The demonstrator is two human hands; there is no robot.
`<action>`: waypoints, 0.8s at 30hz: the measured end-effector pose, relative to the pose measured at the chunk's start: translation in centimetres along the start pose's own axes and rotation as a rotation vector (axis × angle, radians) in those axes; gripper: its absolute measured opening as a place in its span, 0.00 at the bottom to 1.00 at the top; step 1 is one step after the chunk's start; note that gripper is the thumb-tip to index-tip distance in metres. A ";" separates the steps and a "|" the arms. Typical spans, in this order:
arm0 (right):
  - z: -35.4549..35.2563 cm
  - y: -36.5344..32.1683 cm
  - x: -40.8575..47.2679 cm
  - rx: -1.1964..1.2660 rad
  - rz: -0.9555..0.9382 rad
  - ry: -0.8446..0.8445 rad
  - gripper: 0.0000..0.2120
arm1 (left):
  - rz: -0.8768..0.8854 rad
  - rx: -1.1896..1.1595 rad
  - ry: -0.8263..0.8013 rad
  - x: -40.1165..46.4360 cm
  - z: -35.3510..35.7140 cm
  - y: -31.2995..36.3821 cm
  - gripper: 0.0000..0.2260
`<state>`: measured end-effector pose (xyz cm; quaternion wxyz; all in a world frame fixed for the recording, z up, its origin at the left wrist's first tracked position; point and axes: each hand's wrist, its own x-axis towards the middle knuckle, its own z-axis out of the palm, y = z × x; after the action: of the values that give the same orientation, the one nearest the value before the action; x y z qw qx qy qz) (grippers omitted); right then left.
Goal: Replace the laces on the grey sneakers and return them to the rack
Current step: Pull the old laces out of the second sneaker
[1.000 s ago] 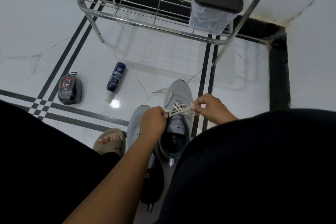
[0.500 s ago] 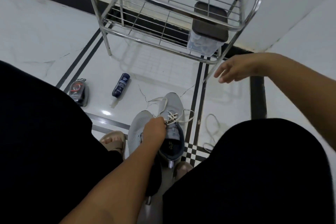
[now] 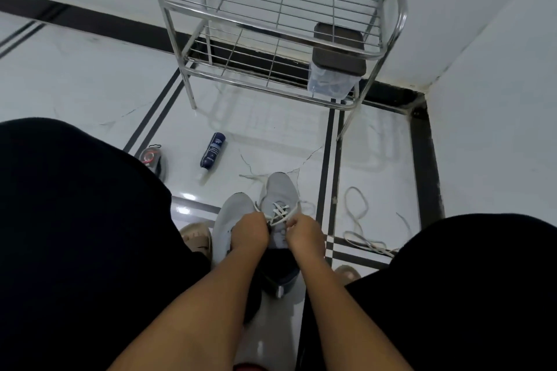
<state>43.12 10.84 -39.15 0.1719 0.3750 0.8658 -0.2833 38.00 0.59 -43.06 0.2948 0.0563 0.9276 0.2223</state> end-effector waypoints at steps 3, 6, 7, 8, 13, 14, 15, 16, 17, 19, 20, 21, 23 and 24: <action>0.8 0.1 0.2 -0.169 -0.182 -0.072 0.14 | -0.038 0.011 -0.022 -0.8 0.0 -0.6 0.10; 2.0 0.0 0.2 -0.391 -0.303 -0.160 0.17 | -0.070 0.001 -0.036 -1.4 0.4 -1.0 0.10; 2.4 0.1 0.2 -0.440 -0.331 -0.146 0.16 | -0.073 -0.008 -0.045 -1.4 0.5 -1.1 0.10; 2.8 0.1 0.3 -0.474 -0.357 -0.126 0.16 | -0.078 -0.015 -0.051 -1.3 0.7 -1.4 0.10; 1.9 0.7 1.8 -0.223 -0.182 -0.032 0.10 | -0.078 -0.005 -0.076 -0.8 0.7 -1.6 0.09; 1.1 0.8 2.2 -0.113 -0.094 0.014 0.11 | -0.077 -0.003 -0.079 -0.8 0.7 -1.5 0.08; 0.3 1.1 2.6 0.014 -0.001 0.078 0.12 | -0.075 0.005 -0.081 -0.8 0.6 -1.4 0.08; -0.4 1.4 2.9 0.140 0.093 0.149 0.12 | -0.074 0.015 -0.082 -0.9 0.5 -1.2 0.09; -1.0 1.7 3.2 0.263 0.180 0.217 0.12 | -0.074 0.024 -0.087 -0.9 0.5 -1.2 0.09; -1.7 2.0 3.3 0.427 0.294 0.283 0.12 | -0.061 0.048 -0.106 -0.8 0.5 -0.9 0.09; -1.7 2.1 2.9 0.431 0.318 0.249 0.17 | -0.047 0.059 -0.109 -0.9 0.4 -0.6 0.10; -1.3 2.2 2.4 0.382 0.327 0.178 0.21 | -0.038 0.050 -0.106 -1.0 0.3 -0.2 0.11; 0.5 2.3 1.2 0.216 0.289 -0.020 0.22 | -0.009 0.014 -0.101 -1.1 0.3 0.4 0.17; 1.6 2.5 0.5 0.130 0.238 -0.094 0.20 | 0.014 0.016 -0.096 -1.2 0.4 0.6 0.19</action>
<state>44.76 11.51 -41.50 0.2200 0.4716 0.7860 -0.3337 39.24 1.01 -42.45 0.3370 0.0754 0.9137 0.2141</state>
